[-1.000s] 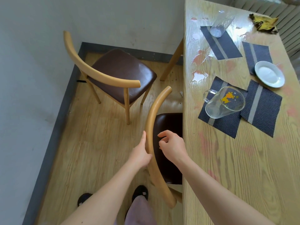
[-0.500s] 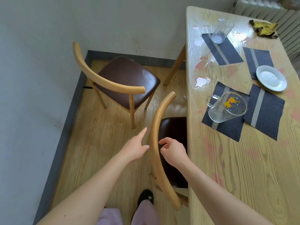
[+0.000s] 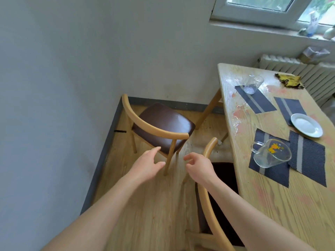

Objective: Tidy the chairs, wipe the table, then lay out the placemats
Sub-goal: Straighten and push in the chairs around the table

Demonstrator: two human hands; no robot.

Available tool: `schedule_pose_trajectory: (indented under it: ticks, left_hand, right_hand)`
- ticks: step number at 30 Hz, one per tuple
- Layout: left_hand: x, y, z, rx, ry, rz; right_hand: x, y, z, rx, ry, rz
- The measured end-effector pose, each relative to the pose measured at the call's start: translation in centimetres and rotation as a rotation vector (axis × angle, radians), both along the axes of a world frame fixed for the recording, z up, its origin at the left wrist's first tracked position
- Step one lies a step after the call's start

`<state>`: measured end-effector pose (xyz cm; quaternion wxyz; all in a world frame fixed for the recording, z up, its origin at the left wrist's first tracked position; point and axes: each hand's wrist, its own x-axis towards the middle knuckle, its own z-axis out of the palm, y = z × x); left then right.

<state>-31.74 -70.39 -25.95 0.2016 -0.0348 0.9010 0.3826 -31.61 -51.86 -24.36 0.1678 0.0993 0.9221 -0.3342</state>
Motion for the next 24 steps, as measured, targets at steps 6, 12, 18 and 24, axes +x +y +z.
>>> schedule_pose_trajectory:
  ticks: [6,12,18,24]
  left_hand:
    - [-1.6,-4.1,1.6,0.02,0.062,0.018]
    - [-4.5,-5.5,2.4,0.039,0.096,0.032]
    - [-9.5,-5.2,1.5,0.001,0.133,0.079]
    - [-16.6,-4.2,-1.4,-0.05,0.024,0.124]
  right_hand:
    - [-1.4,-4.7,2.1,0.024,0.067,0.017]
    - [-4.6,-6.0,2.3,0.041,0.103,0.021]
    - [-10.4,-5.0,0.4,0.042,0.069,0.0]
    - [-17.4,-2.4,-2.6,0.046,-0.037,0.036]
